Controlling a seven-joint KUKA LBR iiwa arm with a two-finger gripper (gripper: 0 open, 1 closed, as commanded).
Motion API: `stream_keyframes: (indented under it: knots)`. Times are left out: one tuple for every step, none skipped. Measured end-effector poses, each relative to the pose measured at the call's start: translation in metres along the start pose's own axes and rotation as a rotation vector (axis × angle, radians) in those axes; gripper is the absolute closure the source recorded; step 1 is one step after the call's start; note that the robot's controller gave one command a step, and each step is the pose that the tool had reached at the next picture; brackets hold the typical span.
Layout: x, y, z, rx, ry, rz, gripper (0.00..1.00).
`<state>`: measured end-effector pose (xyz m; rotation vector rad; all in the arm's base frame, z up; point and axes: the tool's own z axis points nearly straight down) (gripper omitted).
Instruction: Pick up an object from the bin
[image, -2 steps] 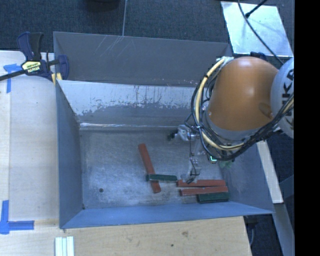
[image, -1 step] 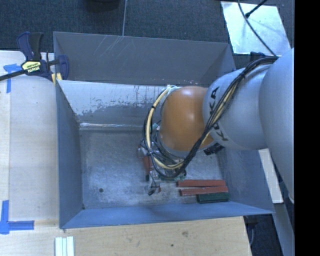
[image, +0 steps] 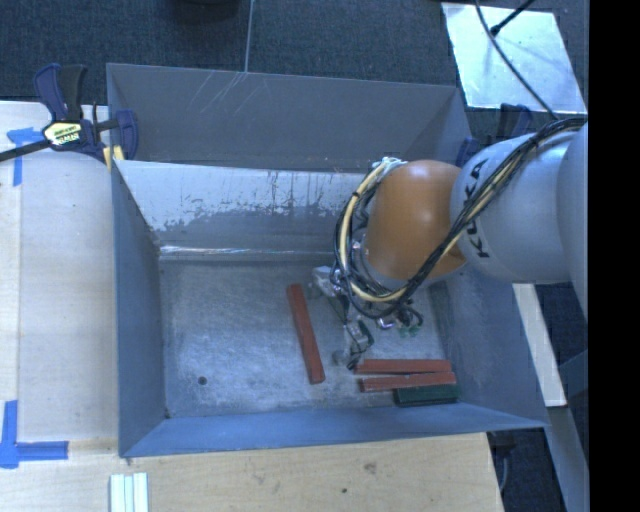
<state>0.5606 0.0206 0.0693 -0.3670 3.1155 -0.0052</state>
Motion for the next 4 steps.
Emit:
stream_keyframes:
  knots:
    - [-0.029,-0.041,-0.054,-0.001,-0.005,0.123,0.00]
    - [-0.034,-0.102,0.000,-0.003,0.001,0.090,0.00]
    - [-0.036,-0.098,-0.004,-0.002,-0.004,0.087,1.00]
    - [-0.032,-0.061,-0.177,-0.001,-0.009,0.079,1.00]
